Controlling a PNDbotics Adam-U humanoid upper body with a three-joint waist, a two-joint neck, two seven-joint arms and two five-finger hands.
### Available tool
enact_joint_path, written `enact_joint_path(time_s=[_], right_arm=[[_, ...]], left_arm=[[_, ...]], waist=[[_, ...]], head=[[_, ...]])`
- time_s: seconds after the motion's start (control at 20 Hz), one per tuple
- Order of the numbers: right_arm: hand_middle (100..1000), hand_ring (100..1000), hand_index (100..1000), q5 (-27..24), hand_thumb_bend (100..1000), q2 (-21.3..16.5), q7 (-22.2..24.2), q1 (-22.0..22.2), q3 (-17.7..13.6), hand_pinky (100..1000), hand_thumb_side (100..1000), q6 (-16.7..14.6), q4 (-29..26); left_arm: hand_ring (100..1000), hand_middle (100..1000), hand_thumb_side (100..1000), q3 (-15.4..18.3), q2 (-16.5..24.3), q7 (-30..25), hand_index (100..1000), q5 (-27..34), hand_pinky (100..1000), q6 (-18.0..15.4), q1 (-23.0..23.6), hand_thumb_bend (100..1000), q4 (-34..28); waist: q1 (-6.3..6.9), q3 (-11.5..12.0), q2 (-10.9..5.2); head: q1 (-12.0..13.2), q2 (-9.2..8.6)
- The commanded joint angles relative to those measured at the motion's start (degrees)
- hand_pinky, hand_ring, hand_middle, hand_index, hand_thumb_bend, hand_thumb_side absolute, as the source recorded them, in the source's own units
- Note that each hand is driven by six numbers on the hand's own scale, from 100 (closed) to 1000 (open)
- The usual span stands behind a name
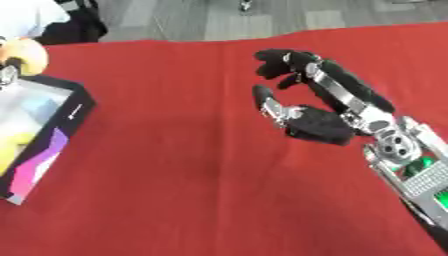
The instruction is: Pick up the objects with one hand, pass them to the other hand, and then place them into the box on the other side of the table.
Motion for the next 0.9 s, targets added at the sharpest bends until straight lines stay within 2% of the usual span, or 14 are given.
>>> enact_joint_path(time_s=[0.05,0.5,0.65,0.7,0.75,0.8,0.9], right_arm=[[750,816,908,-0.6,123,-1.0,-1.0,-0.6,-1.2,748,650,-0.3,-1.2],[744,811,900,-1.8,121,-1.1,-2.8,-0.4,-1.6,745,635,-0.9,-1.2],[742,809,895,-1.9,122,-1.1,-3.0,-0.3,-1.7,745,633,-1.0,-1.2],[741,809,895,-1.8,122,-1.1,-3.0,-0.3,-1.6,745,634,-1.0,-1.2],[740,809,895,-1.8,123,-1.1,-3.0,-0.2,-1.6,744,634,-1.0,-1.2],[740,809,895,-1.7,120,-1.1,-3.0,-0.1,-1.6,745,635,-1.0,-1.2],[740,809,895,-1.6,120,-1.1,-2.9,0.0,-1.7,745,635,-1.0,-1.2]], left_arm=[[622,509,124,2.1,3.3,1.5,583,-0.8,701,-0.3,0.2,100,0.7],[659,559,100,3.1,3.3,2.2,637,-7.7,737,-1.4,2.1,100,4.8],[710,615,344,2.9,3.1,1.9,710,-10.7,764,-2.2,2.2,287,5.6],[739,636,509,2.9,3.1,1.5,732,-12.1,776,-2.5,2.2,365,5.9],[753,656,627,2.9,3.0,1.1,748,-13.4,785,-2.9,2.2,444,6.2],[762,674,694,3.1,2.9,0.8,758,-14.5,792,-3.3,2.2,517,6.5],[762,674,694,3.4,2.7,0.3,758,-16.1,792,-4.0,2.2,517,7.0]], waist=[[-0.86,0.2,-0.19],[-1.26,0.0,-0.22],[-1.34,-0.1,-0.20],[-1.38,-0.1,-0.18],[-1.41,-0.1,-0.17],[-1.44,-0.2,-0.16],[-1.49,-0.2,-0.14]], head=[[1.0,-0.65],[1.3,-1.02],[1.3,-0.99],[1.2,-1.00],[1.2,-0.99],[1.1,-0.96],[1.0,-0.93]])
